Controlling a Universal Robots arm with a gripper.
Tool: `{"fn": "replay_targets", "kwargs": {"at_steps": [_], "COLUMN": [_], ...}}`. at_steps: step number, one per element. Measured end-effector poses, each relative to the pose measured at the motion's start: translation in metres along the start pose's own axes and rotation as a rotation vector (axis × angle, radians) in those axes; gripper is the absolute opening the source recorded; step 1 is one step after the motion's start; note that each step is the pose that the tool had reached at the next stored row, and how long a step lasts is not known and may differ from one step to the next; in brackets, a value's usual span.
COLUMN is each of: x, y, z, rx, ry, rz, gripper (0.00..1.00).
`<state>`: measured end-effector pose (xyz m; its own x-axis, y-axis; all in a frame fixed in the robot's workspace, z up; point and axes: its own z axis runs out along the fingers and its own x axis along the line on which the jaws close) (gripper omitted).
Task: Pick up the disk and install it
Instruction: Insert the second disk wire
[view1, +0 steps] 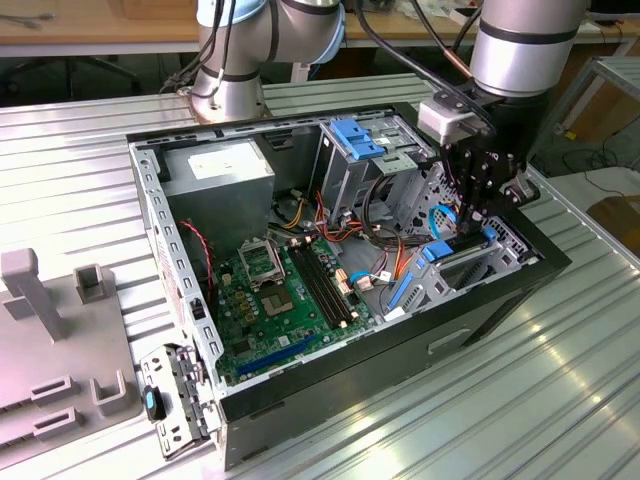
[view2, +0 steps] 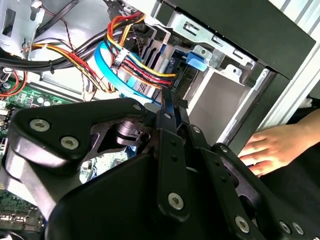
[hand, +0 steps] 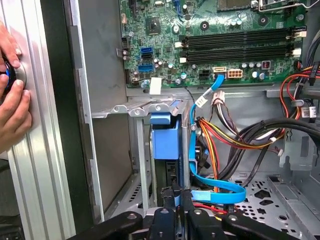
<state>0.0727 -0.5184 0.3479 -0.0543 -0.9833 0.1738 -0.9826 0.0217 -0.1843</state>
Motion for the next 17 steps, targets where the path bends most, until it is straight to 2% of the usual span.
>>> {"fn": "replay_targets", "kwargs": {"at_steps": [2,5,17], "x": [-0.0004,-0.0006,0.0001], "y": [0.0004,-0.0013,-0.0006], "z": [0.0025,0.0032,0.0081], "rx": [0.0003,0.0004,0.0003], "ry": [-0.0001,-0.0004,-0.0022], "rz": [-0.002,-0.002,-0.002], "gripper": [0.16,0.16,0.16]}}
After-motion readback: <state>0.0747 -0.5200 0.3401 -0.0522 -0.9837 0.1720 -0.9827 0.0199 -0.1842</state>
